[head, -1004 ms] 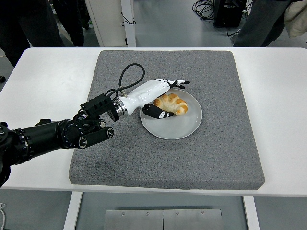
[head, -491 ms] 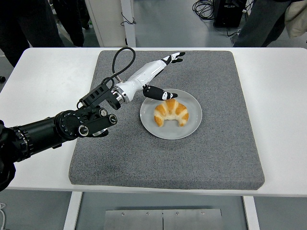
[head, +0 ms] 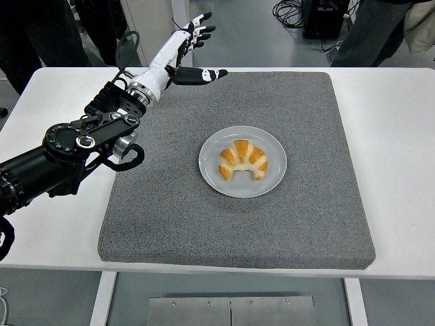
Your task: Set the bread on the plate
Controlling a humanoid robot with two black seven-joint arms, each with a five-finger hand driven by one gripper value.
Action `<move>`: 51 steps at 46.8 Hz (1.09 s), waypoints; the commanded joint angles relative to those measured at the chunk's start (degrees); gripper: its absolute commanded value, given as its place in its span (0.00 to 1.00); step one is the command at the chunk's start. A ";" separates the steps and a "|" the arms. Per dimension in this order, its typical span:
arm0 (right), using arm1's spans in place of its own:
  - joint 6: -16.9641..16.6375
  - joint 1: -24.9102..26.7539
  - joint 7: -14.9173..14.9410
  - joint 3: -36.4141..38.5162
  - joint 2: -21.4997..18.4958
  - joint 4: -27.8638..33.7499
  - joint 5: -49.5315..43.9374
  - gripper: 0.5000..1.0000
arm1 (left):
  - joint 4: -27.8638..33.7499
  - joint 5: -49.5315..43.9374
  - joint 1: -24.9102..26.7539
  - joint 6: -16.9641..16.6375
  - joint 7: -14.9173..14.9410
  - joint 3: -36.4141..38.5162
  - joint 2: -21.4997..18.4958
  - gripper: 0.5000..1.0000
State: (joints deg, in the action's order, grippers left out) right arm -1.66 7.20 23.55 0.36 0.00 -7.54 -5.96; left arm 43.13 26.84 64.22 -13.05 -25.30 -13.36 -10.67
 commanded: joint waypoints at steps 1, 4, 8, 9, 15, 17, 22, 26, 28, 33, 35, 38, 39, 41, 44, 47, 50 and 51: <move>-0.01 0.00 0.00 -0.01 0.00 -0.02 -0.01 1.00 | -0.06 -2.05 -0.67 1.35 0.16 -2.89 -1.46 0.84; -0.01 0.00 0.00 -0.01 0.00 -0.02 -0.01 1.00 | -0.06 -4.33 -1.11 2.50 0.25 -4.91 -2.51 0.84; -0.01 0.00 0.00 -0.01 0.00 -0.02 -0.01 1.00 | -0.15 -8.11 -1.82 3.73 0.68 -6.94 -3.65 0.84; -0.01 0.00 0.00 -0.01 0.00 -0.02 -0.01 1.00 | -0.32 -8.99 -1.90 3.99 0.77 -7.29 -4.01 0.84; -0.01 0.00 0.00 -0.01 0.00 -0.02 0.07 1.00 | -0.76 -12.33 -2.26 5.93 0.86 -8.78 -5.33 0.84; -0.01 0.00 0.00 -0.01 0.00 -0.02 -0.01 1.00 | -0.85 -13.30 -2.61 6.45 0.86 -9.31 -5.68 0.84; -0.01 0.00 0.00 -0.01 0.00 -0.11 -0.01 1.00 | -0.94 -14.88 -3.92 8.73 0.95 -10.98 -6.38 0.84; -0.01 0.00 0.00 -0.01 0.00 -0.11 -0.01 1.00 | -1.81 -15.67 -5.51 10.93 1.56 -12.47 -6.30 0.84; -0.01 0.00 0.00 -0.01 0.00 -0.11 -0.01 1.00 | -2.69 -15.85 -6.12 11.90 2.00 -13.53 -6.12 0.84; -0.01 0.00 0.00 -0.01 0.00 -0.11 -0.01 1.00 | -4.89 -16.11 -7.70 13.66 2.53 -16.16 -5.77 0.84; -0.01 0.00 0.00 -0.01 0.00 -0.11 -0.01 1.00 | -5.42 -16.11 -8.14 14.36 2.53 -17.22 -5.68 0.84; -0.01 0.00 0.00 -0.01 0.00 -0.11 0.07 1.00 | -6.12 -16.11 -8.58 15.24 2.53 -18.27 -5.59 0.84; -0.01 0.00 0.00 -0.01 0.00 -0.11 0.07 1.00 | -6.21 -16.11 -8.67 15.51 2.53 -18.45 -5.59 0.84; -0.01 0.00 0.00 -0.01 0.00 -0.20 -0.01 1.00 | -6.47 -16.11 -8.76 16.03 2.53 -18.63 -5.50 0.84; -0.01 0.00 0.00 -0.01 0.00 -0.28 0.07 1.00 | -7.18 -16.11 -8.76 16.91 2.44 -18.63 -5.24 0.84; -0.01 0.00 0.00 -0.01 0.00 -0.37 -0.01 1.00 | -7.79 -16.11 -8.76 17.26 2.44 -18.63 -4.54 0.84; -0.01 0.00 0.00 -0.01 0.00 -0.37 -0.01 1.00 | -8.15 -16.11 -8.76 17.27 2.36 -18.45 -3.92 0.84; -0.01 0.00 0.00 -0.01 0.00 -0.37 0.07 1.00 | -8.23 -16.11 -8.76 17.27 2.36 -18.37 -3.75 0.84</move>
State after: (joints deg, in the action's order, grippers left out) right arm -1.69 7.21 23.55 0.35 0.00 -7.91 -5.95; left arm 35.19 10.73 55.47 4.21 -22.89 -31.94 -14.90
